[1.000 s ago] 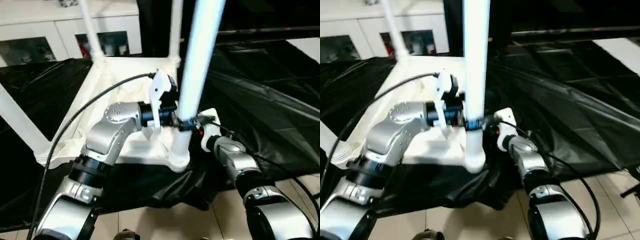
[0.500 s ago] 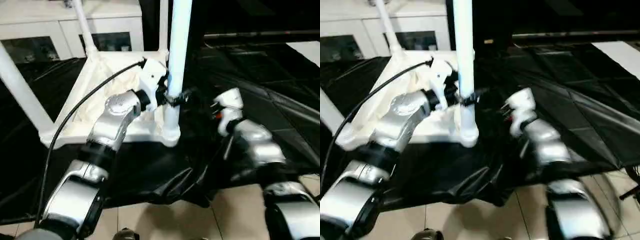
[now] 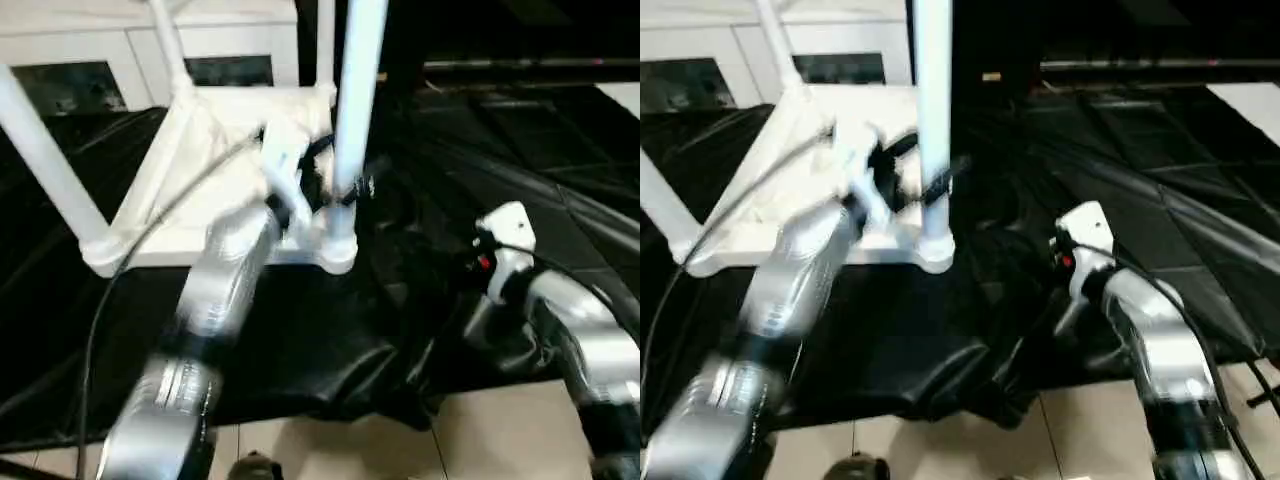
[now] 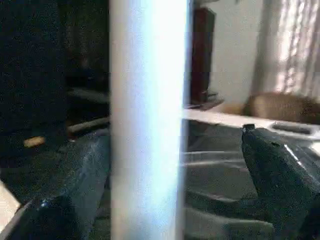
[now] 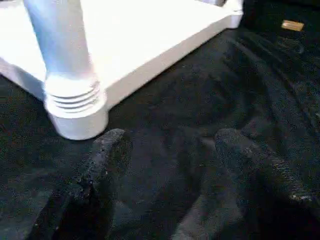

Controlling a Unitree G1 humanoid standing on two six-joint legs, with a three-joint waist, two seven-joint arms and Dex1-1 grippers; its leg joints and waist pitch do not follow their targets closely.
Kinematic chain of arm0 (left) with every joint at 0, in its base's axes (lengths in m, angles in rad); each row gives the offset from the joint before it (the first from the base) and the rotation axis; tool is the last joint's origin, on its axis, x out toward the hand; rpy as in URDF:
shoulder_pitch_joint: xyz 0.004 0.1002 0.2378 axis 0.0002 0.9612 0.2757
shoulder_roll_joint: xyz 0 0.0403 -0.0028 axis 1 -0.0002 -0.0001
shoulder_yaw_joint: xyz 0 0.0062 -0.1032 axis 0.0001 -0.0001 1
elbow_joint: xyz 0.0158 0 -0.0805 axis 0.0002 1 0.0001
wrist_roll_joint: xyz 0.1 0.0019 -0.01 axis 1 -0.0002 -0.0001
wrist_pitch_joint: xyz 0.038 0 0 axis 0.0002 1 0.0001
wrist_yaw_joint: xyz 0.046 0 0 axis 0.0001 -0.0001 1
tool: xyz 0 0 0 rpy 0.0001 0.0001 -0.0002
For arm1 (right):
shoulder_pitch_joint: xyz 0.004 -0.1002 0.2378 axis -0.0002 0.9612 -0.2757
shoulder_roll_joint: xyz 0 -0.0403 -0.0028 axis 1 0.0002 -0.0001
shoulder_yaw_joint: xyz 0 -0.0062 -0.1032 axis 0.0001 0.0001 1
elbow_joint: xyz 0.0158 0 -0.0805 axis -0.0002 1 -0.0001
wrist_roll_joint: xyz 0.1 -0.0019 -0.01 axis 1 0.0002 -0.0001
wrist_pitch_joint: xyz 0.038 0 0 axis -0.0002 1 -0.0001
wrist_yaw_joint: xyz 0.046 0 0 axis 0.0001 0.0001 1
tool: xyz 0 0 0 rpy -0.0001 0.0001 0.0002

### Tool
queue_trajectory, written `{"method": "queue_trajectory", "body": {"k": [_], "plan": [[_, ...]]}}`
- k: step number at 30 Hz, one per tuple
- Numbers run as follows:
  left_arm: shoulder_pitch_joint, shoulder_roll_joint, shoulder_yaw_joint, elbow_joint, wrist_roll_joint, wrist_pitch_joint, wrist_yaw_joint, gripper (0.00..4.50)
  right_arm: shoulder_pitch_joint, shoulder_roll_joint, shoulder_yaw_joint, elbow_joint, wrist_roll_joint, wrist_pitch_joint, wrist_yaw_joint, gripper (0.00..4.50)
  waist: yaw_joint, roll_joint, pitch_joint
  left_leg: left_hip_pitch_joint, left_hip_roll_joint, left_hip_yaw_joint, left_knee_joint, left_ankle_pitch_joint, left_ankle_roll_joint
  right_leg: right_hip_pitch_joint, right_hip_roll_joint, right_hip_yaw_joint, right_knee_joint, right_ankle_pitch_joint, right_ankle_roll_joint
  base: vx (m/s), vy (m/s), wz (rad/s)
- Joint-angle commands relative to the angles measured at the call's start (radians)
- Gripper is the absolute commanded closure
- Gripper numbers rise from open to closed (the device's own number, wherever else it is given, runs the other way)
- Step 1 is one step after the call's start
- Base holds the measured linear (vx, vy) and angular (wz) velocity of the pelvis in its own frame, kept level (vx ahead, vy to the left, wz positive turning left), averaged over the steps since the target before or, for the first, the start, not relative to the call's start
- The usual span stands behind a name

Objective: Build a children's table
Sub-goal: Rotate table base

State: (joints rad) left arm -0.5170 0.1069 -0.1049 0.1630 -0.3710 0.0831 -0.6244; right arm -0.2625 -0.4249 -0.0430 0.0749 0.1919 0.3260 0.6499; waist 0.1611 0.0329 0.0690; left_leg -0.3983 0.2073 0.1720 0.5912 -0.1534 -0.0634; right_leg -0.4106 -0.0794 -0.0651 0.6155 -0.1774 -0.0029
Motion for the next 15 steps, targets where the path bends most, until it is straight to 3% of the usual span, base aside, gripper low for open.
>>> {"method": "queue_trajectory", "body": {"k": [1, 2, 3, 4, 5, 8, 10, 12, 15], "plan": [[0.07, 0.028, -0.071, -0.108, -0.038, 0.072, -0.046, 0.03, 0.028, -0.012, -0.018, -0.042, 0.01, 0.036, -0.009, 1.33, 0.002, -0.018, -0.085, 0.018, 0.028, -0.002, -0.057, -0.188, 0.066, 0.053, -0.062, 0.038, -0.063, -0.178, -0.217, 0.0, 0.0, 0.0], [0.113, 0.046, -0.081, -0.151, -0.034, 0.083, -0.043, 0.03, 0.049, -0.012, -0.017, -0.073, 0.012, 0.052, -0.013, 1.33, -0.004, -0.015, -0.08, 0.025, 0.024, 0.002, -0.062, -0.235, 0.04, 0.043, -0.052, 0.04, -0.076, -0.267, -0.181, 0.0, 0.0, 0.0], [0.167, 0.065, -0.079, -0.204, -0.028, 0.105, -0.031, 0.03, 0.077, -0.01, -0.016, -0.115, 0.017, 0.076, -0.019, 1.33, -0.001, -0.009, -0.078, 0.03, 0.027, 0.0, -0.065, -0.257, 0.029, 0.04, -0.054, 0.041, -0.08, -0.29, -0.17, 0.0, 0.0, 0.0], [0.187, 0.072, -0.074, -0.226, -0.026, 0.118, -0.023, 0.03, 0.088, -0.011, -0.016, -0.132, 0.02, 0.086, -0.021, 1.33, -0.002, -0.01, -0.076, 0.031, 0.028, 0.001, -0.066, -0.272, 0.023, 0.038, -0.053, 0.043, -0.085, -0.309, -0.157, 0.0, 0.0, 0.0], [0.268, 0.098, -0.032, -0.296, -0.019, 0.144, 0.013, 0.03, 0.127, -0.008, -0.018, -0.182, 0.032, 0.114, -0.029, 1.33, -0.004, -0.01, -0.073, 0.029, 0.028, -0.002, -0.071, -0.3, 0.003, 0.038, -0.051, 0.044, -0.086, -0.336, -0.134, 0.0, 0.0, 0.0], [0.343, 0.111, 0.029, -0.35, -0.007, 0.172, 0.064, 0.03, 0.165, 0.003, -0.023, -0.224, 0.043, 0.137, -0.046, 1.33, -0.009, -0.01, -0.07, 0.026, 0.025, -0.005, -0.077, -0.327, -0.012, 0.039, -0.051, 0.042, -0.092, -0.374, -0.105, 0.0, 0.0, 0.0], [0.378, 0.119, 0.053, -0.366, 0.023, 0.175, 0.099, 0.03, 0.184, 0.016, -0.021, -0.246, 0.048, 0.152, -0.064, 1.33, -0.018, -0.013, -0.064, 0.026, 0.019, -0.005, -0.078, -0.364, -0.018, 0.036, -0.051, 0.039, -0.103, -0.451, -0.078, 0.0, 0.0, 0.0], [0.436, 0.126, 0.084, -0.372, 0.096, 0.132, 0.191, 0.03, 0.214, 0.051, -0.006, -0.271, 0.035, 0.167, -0.116, 1.33, -0.031, -0.012, -0.054, 0.029, 0.013, -0.011, -0.082, -0.42, -0.034, 0.029, -0.052, 0.032, -0.124, -0.591, -0.017, 0.0, 0.0, 0.0], [0.473, 0.077, 0.13, -0.346, 0.215, 0.099, 0.384, 0.03, 0.252, 0.11, -0.009, -0.298, 0.008, 0.168, -0.202, 1.33, -0.039, -0.015, -0.055, 0.036, 0.008, -0.013, -0.08, -0.445, -0.049, 0.024, -0.051, 0.027, -0.137, -0.652, 0.024, 0.0, 0.0, 0.0]]}}
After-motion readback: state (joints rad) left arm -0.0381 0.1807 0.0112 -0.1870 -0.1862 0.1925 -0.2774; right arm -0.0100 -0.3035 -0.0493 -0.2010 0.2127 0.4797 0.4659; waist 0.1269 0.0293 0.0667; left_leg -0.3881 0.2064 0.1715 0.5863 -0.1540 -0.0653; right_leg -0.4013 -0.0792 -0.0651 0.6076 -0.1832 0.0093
